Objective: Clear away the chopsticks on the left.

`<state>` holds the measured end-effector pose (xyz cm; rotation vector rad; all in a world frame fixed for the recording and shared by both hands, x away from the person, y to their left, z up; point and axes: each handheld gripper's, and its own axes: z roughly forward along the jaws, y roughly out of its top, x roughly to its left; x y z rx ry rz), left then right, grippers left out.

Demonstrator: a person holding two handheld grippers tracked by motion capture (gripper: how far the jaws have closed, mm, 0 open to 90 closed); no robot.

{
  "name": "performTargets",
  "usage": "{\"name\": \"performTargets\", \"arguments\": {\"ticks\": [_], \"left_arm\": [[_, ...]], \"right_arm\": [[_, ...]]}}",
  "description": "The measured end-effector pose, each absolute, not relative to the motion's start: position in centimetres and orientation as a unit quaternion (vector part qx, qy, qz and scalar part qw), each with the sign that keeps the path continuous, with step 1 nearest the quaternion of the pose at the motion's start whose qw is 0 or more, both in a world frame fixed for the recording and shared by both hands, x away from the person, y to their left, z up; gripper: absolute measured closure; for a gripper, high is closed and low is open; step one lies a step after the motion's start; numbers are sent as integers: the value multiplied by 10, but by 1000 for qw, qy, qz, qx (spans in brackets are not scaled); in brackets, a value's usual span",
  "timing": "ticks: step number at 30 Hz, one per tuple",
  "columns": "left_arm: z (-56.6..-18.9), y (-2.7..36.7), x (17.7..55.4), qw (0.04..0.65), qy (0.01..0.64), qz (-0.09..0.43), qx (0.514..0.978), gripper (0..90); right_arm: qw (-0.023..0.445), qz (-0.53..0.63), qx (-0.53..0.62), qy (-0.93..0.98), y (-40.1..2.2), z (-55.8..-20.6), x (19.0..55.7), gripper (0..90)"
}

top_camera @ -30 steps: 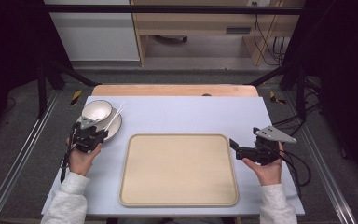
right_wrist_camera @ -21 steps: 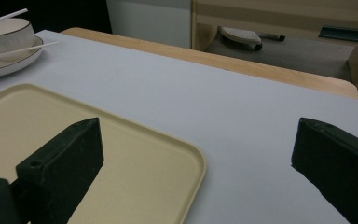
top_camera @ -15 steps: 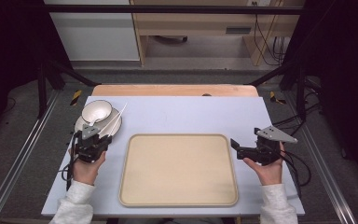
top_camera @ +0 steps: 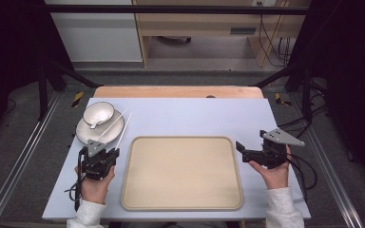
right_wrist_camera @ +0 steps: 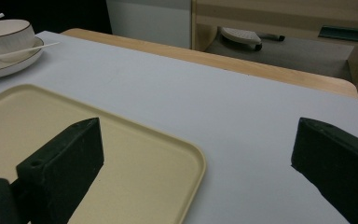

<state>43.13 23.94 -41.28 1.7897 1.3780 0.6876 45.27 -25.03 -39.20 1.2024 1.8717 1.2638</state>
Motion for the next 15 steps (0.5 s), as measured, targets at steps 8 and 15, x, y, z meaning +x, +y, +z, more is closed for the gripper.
{"name": "performTargets", "arguments": {"ticks": [8, 15], "left_arm": [[-413, 219, 408, 391, 554, 276, 681, 841], [-428, 206, 398, 397, 565, 276, 668, 841]], "right_arm": [[284, 476, 448, 701, -251, -391, 452, 29], [281, 478, 449, 700, -250, -391, 451, 29]]}}
